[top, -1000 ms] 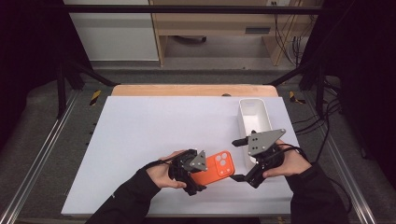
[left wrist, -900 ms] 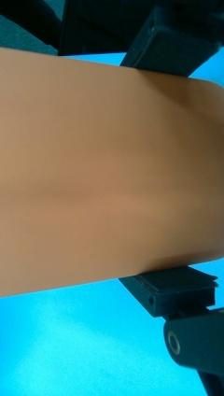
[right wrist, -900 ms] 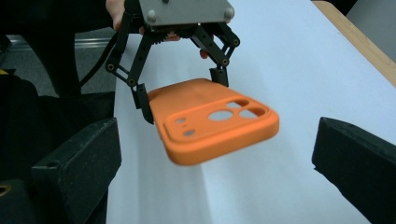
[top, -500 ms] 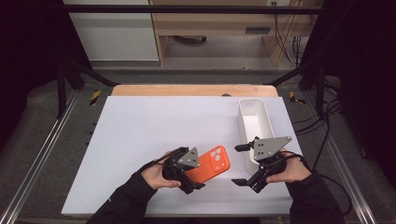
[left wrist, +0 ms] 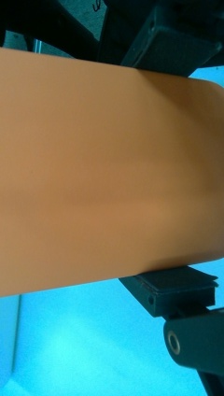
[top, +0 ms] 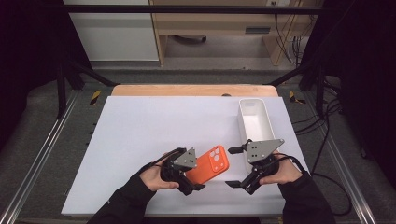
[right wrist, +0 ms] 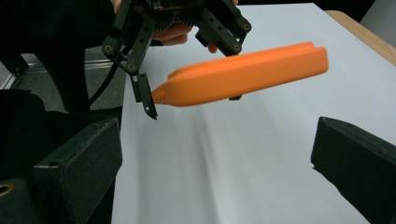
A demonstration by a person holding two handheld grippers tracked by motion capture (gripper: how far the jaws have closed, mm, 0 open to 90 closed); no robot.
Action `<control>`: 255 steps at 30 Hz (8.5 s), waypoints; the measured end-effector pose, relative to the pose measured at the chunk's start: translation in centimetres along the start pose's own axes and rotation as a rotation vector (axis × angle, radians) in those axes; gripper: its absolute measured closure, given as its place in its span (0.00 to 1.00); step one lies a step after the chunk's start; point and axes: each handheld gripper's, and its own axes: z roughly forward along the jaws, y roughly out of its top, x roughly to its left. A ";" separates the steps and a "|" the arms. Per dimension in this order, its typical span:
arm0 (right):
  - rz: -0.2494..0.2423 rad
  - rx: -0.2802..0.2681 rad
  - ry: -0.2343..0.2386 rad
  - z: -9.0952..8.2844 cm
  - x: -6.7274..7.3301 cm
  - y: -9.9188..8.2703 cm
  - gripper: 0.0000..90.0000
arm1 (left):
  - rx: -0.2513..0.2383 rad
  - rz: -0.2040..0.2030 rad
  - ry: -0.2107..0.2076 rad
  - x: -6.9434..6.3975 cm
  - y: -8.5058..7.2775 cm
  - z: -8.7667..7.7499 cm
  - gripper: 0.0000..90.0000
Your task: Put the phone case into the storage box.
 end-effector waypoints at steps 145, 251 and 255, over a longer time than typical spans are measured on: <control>0.139 -0.102 -0.102 -3.2 -1.5 0.1 0.17 | -0.214 -0.310 0.287 2.6 -8.0 -7.6 0.00; 0.681 0.176 -1.017 -2.4 -17.6 1.7 0.17 | -0.197 -0.421 0.479 4.0 -14.7 -10.0 0.00; 0.702 0.189 -1.011 -2.2 -18.0 1.5 0.17 | -0.186 -0.417 0.475 4.0 -14.7 -9.9 0.00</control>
